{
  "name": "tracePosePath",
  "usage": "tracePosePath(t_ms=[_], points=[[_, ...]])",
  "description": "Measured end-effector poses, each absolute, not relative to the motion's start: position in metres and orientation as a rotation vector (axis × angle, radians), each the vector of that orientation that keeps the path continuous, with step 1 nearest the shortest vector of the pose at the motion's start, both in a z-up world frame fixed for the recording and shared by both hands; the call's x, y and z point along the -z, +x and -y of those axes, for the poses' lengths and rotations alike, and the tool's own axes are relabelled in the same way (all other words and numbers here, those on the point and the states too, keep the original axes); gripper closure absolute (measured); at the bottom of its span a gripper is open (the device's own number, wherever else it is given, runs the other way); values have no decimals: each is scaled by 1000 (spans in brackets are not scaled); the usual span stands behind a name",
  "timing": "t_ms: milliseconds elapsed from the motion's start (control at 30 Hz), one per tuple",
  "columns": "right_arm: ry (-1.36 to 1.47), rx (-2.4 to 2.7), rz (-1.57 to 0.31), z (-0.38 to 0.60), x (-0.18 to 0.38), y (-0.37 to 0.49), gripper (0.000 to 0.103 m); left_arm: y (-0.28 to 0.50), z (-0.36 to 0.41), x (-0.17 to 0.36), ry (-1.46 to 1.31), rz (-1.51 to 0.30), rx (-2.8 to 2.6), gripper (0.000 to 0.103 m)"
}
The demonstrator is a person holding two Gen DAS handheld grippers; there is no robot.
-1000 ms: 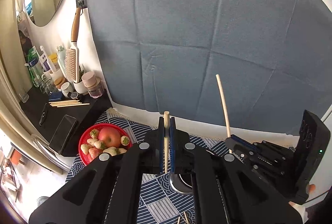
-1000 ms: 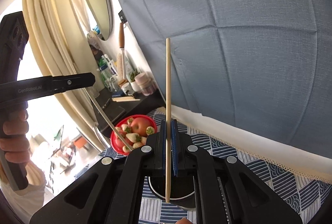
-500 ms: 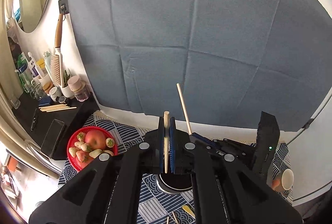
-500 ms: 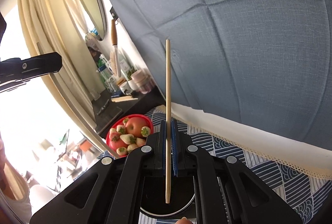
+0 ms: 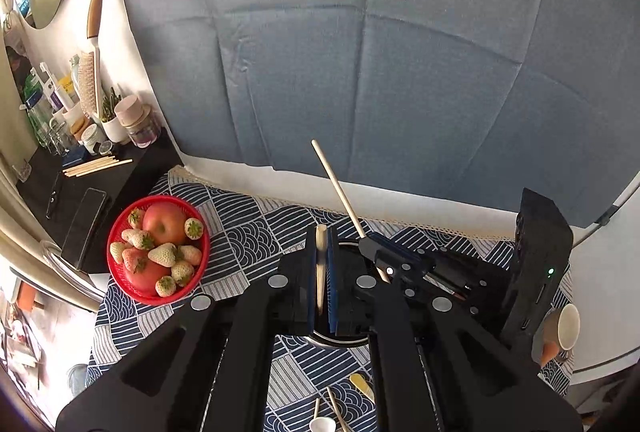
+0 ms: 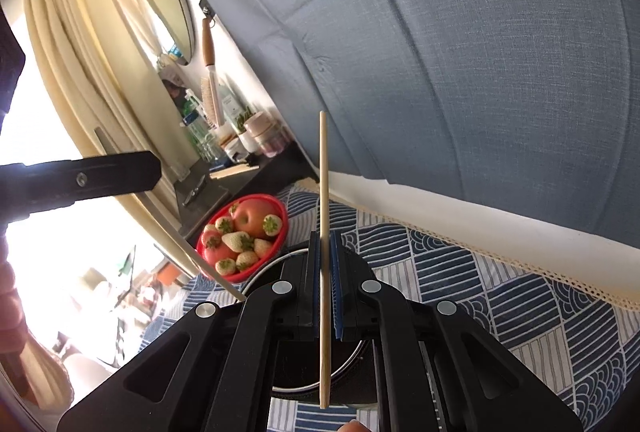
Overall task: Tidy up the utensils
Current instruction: 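Lower the chopstick into the black holder and open the right tool, then move the left tool to the white spoon and close on its bowl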
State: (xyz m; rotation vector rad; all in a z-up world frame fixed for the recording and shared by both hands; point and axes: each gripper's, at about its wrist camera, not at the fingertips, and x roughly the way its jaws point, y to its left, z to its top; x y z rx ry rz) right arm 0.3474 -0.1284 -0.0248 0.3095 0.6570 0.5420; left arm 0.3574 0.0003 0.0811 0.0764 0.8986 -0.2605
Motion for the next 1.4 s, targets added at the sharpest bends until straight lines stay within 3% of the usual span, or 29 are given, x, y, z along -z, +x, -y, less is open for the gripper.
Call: tracePosePath(t_ms=[433, 733, 900, 1067, 1133, 1200, 1267, 1400], points=[[459, -600, -590, 127, 32, 361, 98, 354, -14, -55, 84, -957, 230, 98], [361, -568, -610, 121, 41, 347, 98, 347, -15, -38, 95, -980, 228, 98], [234, -547, -617, 120, 32, 324, 98, 337, -18, -39, 91, -946, 211, 85], [114, -544, -632, 116, 30, 303, 94, 322, -30, -44, 57, -894, 197, 50], [68, -551, -639, 112, 28, 297, 94, 315, -36, -44, 49, -880, 186, 43], [17, -546, -639, 110, 26, 289, 75, 308, -43, -43, 48, -872, 170, 39], [-31, -555, -639, 109, 22, 280, 37, 303, -49, -40, 50, -877, 168, 33], [-110, -561, -657, 110, 18, 263, 14, 286, -58, -31, 81, -863, 144, 25]])
